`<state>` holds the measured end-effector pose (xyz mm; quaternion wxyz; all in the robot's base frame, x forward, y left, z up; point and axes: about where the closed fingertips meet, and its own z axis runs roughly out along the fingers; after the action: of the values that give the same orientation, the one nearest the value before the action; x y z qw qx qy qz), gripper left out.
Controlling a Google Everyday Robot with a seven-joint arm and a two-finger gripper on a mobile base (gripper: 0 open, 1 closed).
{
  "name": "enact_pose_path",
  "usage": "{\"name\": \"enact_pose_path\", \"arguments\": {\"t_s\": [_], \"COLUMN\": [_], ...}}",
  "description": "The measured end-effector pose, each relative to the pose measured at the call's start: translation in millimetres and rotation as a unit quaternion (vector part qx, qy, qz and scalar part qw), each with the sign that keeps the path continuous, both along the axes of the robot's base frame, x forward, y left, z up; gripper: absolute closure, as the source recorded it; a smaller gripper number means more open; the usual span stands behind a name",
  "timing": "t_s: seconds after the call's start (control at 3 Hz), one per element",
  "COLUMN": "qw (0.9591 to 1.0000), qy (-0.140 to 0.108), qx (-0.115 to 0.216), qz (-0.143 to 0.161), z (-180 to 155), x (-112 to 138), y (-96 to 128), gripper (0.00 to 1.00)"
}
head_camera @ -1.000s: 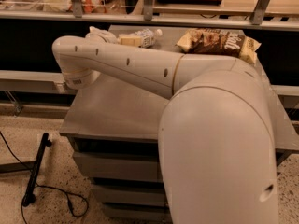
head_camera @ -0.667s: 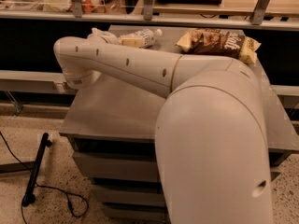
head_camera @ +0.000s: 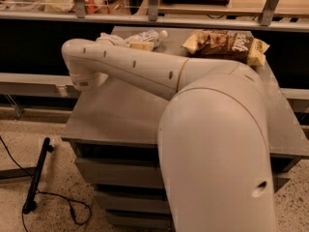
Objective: Move blue plastic bottle near brown chip bag
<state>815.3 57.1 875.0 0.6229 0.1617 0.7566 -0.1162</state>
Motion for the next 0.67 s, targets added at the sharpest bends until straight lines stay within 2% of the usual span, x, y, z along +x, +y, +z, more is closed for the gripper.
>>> {"name": "enact_pose_path", "arguments": {"t_s": [0.33, 0.67], "qw": [1.0000, 0.9998], "qy": [0.009, 0.016], "qx": [-0.001, -0.003], "qz": [0.004, 0.008], "z": [-5.8, -10.0], "x": [2.4, 2.8], "y": [-2.2, -1.8], "gripper": [0.18, 0.40]}}
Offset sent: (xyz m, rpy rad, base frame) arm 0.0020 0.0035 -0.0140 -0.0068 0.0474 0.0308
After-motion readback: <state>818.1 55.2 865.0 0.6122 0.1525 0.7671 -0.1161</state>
